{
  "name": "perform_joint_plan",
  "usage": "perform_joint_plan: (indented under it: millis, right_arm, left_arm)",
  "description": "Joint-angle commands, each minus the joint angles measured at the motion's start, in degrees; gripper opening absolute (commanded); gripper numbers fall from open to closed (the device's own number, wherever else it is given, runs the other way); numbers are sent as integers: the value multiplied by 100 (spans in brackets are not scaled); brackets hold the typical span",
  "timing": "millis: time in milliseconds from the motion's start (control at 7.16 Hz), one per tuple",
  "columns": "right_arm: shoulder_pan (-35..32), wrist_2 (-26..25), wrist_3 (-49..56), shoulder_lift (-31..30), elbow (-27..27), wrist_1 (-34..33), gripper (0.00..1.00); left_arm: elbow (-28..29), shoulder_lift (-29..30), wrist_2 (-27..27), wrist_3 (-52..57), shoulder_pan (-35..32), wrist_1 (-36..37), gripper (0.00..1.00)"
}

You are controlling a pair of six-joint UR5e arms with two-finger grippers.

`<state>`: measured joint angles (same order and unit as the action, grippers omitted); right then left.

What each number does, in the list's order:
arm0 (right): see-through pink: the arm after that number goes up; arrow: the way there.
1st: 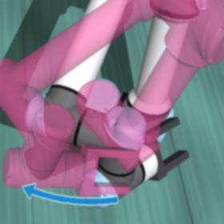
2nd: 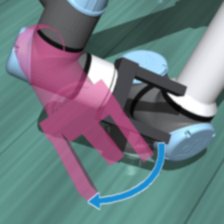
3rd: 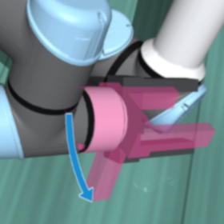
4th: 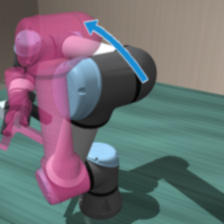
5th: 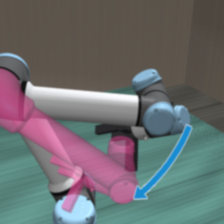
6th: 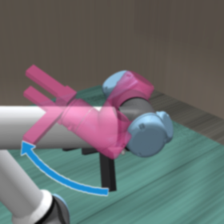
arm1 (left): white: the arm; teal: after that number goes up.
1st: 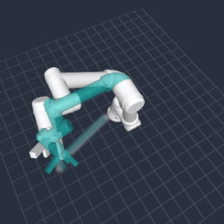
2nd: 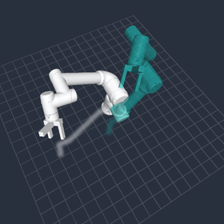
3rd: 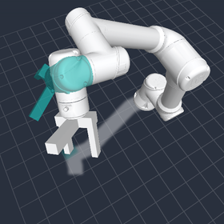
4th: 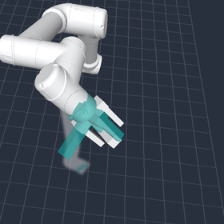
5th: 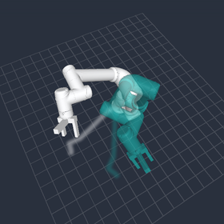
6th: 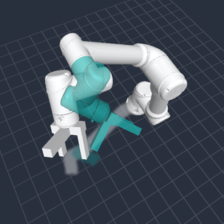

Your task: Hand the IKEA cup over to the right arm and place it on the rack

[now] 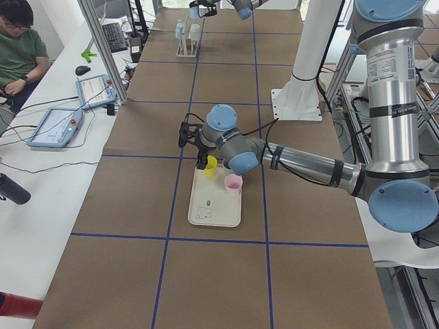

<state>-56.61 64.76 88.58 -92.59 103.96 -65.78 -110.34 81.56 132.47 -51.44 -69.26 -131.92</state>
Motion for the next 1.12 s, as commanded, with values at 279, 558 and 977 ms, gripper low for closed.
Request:
perform_joint_plan:
  millis: [279,558,977]
  right_arm:
    - [325,-297,-60,48,-69,3,46]
    - [448,-542,-60,144,-384,38,50]
    - [562,-579,-60,277,-509,47,57]
  left_arm:
    - [3,1,7,-7,0,-1,100]
    - [3,1,7,-15,0,-1,100]
    - [3,27,7,-24,9,-1,100]
